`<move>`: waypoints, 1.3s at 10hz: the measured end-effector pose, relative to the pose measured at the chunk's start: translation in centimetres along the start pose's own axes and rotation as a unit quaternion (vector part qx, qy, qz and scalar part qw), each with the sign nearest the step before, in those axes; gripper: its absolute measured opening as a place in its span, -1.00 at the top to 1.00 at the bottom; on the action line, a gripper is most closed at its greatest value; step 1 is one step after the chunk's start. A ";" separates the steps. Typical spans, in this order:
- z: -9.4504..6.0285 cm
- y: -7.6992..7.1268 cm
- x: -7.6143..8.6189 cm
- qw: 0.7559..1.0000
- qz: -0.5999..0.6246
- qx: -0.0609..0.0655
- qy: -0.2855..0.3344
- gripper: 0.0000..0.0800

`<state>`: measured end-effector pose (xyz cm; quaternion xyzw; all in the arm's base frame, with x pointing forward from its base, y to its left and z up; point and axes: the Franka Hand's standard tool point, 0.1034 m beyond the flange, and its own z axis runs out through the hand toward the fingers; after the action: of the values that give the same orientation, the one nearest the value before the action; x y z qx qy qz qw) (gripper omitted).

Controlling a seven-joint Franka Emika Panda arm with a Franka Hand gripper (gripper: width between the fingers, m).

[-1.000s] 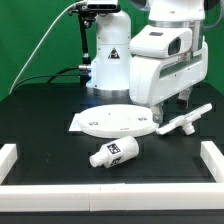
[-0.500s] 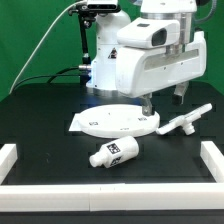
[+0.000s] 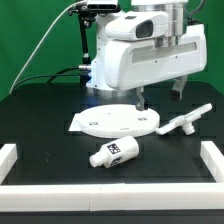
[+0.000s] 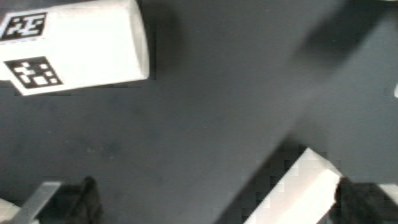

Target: Assemble round table

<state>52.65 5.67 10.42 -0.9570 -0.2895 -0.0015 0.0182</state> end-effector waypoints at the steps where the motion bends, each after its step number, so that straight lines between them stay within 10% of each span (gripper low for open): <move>1: 0.0 0.1 0.0 1.000 0.031 0.001 0.004 -0.62; 8: 0.0 1.2 -0.5 0.992 0.128 0.015 0.007 -0.62; 13: -0.9 5.8 -0.6 0.959 0.278 0.047 0.008 -0.62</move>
Offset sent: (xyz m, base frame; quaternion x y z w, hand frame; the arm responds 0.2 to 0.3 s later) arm 0.0142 -0.0157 0.0093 0.0726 0.0029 0.1514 0.9858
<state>55.40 0.50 11.10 -0.9978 -0.0113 0.0092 0.0650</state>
